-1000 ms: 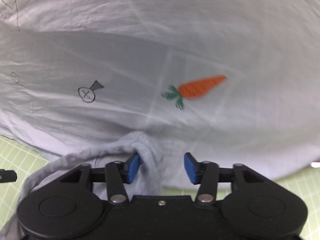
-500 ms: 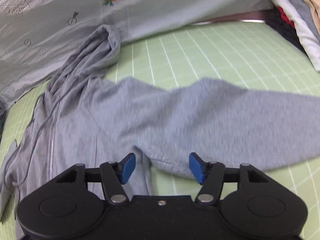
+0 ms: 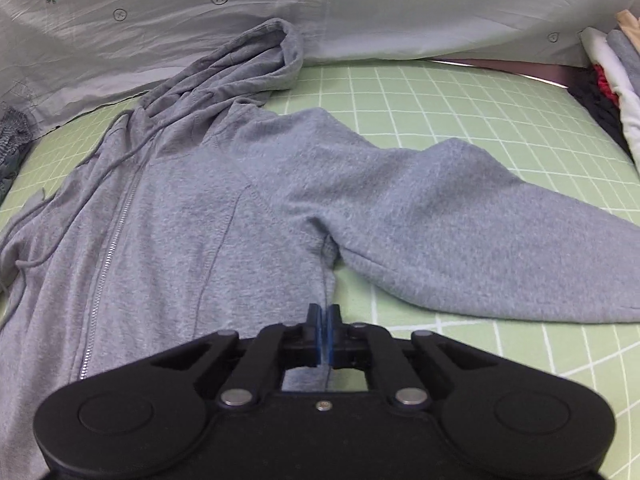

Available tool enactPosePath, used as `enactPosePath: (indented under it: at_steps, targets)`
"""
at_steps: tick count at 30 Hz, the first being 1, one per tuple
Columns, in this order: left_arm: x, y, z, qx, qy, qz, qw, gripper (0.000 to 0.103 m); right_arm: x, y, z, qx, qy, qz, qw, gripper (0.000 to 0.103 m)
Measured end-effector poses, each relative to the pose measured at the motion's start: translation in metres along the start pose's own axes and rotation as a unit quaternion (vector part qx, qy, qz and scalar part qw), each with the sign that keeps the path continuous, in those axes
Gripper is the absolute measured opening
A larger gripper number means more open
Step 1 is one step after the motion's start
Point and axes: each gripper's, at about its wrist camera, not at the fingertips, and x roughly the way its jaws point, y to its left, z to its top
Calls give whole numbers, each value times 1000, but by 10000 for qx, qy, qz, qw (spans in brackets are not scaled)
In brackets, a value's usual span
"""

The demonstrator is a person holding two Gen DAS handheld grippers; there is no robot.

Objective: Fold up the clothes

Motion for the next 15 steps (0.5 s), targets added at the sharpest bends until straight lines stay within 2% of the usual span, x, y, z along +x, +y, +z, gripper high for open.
enactPosePath:
  at_steps: [6, 11, 13, 15]
  targets:
    - [-13, 34, 5, -519, -278, 453, 9972, 85, -2, -21, 3, 114, 2, -680, 9976, 2]
    - [-9, 74, 10, -1085, -232, 789, 9907, 85, 0, -32, 8, 248, 66, -877, 9958, 4]
    - [-2, 88, 12, -1241, -136, 916, 9879, 85, 0, -33, 8, 274, 79, -937, 9952, 17]
    - [5, 102, 15, -1310, -27, 1067, 9856, 85, 0, -33, 8, 299, 91, -996, 9945, 20]
